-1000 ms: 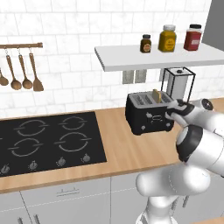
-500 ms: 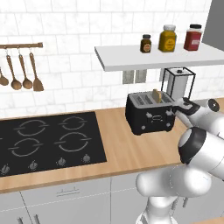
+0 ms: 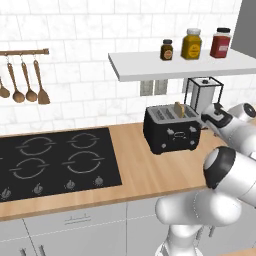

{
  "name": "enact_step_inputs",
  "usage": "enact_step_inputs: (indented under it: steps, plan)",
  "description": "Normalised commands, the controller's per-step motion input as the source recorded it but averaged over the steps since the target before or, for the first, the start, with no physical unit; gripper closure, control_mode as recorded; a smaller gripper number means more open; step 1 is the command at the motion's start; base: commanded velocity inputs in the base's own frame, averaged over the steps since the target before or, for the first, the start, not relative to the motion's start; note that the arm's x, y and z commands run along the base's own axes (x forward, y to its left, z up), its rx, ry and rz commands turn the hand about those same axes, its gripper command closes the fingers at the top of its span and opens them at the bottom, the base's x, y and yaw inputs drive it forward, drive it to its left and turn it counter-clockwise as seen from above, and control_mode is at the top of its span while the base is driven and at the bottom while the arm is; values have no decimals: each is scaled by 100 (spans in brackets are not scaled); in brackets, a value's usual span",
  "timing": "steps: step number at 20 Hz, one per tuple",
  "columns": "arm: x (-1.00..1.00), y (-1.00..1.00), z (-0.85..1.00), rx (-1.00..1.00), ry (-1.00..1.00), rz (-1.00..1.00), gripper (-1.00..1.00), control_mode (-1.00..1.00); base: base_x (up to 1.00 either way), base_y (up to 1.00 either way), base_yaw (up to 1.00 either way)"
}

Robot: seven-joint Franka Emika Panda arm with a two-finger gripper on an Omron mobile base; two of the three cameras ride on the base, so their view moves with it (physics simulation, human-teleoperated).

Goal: Start the toaster. Once the lever pops up, take the bread to the plate on the dining counter.

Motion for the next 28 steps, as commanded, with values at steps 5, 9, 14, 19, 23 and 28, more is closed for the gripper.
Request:
enact_step_inputs:
  steps: [5,9,14,19,23,28]
  plan:
    - [0,14,-36,11,15,0,-100,-100,0,0,0]
    - [1,33,-19,2,0,0,-100,-100,0,0,0]
    - [0,27,-13,0,-8,0,-100,-100,0,0,0]
    - [35,2,-24,0,0,0,-100,-100,0,0,0]
    - [41,-10,-20,0,0,0,-100,-100,0,0,0]
    - [22,-17,-15,3,0,0,-100,-100,0,0,0]
